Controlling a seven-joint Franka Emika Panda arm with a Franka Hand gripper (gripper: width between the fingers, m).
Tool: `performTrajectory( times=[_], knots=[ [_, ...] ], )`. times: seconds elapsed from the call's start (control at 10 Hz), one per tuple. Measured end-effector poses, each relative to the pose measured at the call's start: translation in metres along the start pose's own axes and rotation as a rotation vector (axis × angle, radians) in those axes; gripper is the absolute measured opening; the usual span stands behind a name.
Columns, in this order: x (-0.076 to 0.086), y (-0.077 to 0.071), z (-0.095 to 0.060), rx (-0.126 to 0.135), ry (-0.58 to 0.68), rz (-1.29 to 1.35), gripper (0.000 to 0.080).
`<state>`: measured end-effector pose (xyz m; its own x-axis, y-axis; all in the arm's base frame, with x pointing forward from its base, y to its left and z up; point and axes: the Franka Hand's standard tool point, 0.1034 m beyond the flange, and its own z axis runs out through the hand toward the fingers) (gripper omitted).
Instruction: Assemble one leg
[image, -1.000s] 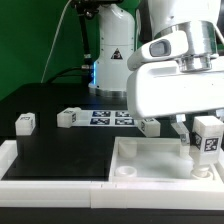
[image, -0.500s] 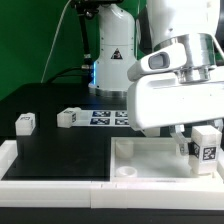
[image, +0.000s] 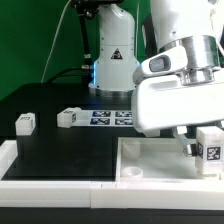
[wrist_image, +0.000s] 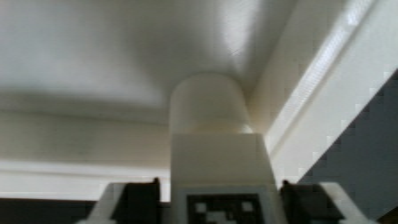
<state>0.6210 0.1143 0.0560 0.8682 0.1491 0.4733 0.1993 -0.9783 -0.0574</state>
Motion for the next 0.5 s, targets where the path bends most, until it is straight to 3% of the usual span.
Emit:
performTrajectory(
  times=[0.2,0.5],
  knots=[
    [-0.0001,0.0001,0.0001,0.0,0.0,0.0,0.0604],
    [-0.0001,0.0001,0.0001,0.0,0.0,0.0,0.0647]
  ],
)
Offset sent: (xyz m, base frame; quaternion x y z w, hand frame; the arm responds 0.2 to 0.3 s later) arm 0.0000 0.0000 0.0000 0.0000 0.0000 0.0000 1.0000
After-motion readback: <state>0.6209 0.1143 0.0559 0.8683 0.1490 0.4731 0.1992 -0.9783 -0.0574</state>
